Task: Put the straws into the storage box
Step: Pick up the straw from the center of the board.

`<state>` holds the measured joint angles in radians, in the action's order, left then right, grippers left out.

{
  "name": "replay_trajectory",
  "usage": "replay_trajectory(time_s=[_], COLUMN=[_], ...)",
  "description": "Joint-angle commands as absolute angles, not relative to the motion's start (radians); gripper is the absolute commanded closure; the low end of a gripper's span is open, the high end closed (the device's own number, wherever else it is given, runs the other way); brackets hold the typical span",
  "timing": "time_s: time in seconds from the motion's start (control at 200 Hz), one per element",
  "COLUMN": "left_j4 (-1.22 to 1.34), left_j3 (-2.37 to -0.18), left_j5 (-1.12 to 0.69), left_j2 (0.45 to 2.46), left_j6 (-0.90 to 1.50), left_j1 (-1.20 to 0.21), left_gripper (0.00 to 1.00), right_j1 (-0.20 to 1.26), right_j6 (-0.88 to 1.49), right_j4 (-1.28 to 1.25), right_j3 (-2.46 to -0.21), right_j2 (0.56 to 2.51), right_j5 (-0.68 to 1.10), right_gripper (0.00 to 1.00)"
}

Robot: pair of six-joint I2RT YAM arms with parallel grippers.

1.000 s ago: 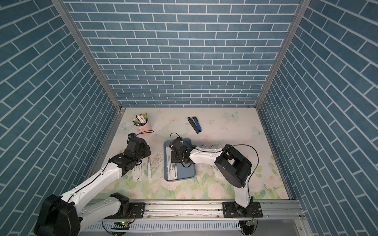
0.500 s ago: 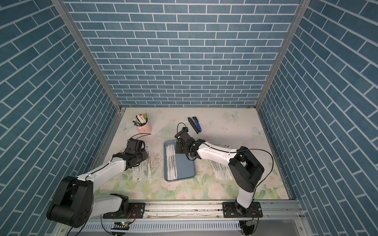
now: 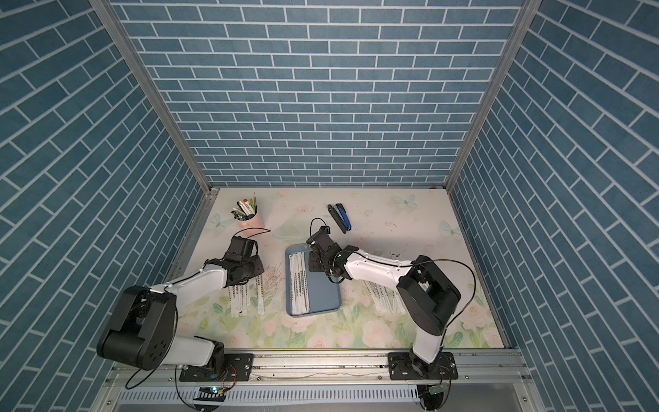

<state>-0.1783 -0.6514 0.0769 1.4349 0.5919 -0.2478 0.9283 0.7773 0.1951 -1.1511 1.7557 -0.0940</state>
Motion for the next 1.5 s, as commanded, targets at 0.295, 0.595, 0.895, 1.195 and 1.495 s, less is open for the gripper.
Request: replay_trajectory(time_s=[0.295, 0.595, 0.895, 1.195, 1.495], left_j4=[-0.174, -0.183, -0.211, -0.239, -0.222], left_j3=[-0.712, -0.721, -0.722, -0.695, -0.680], left_j5=[0.103, 0.117, 0.120, 0.135, 0.138], left_j2=[1.531, 1.561, 1.512, 1.470, 1.506], left_j6=[0.550, 0.549, 0.551, 0.539, 0.532], left_j1=[-0.271, -0.292, -0.297, -0.297, -0.297], left_gripper=[0.73, 0.80, 0.83, 0.76, 0.76], right_j1=[0.916, 0.913, 0.913, 0.913, 0.913], right_j6=[0.749, 0.753, 0.752, 0.752, 0.753], right_j4=[0.186, 0.174, 0.170, 0.163, 0.162], right_j3=[-1.134, -1.120, -1.121, -1.124, -1.123], right_j2=[1.728, 1.723, 1.731, 1.739, 1.734], right_j5=[-0.104, -0.106, -0.099, -0.089, -0.089], right_gripper=[0.75, 0.75, 0.76, 0.76, 0.76])
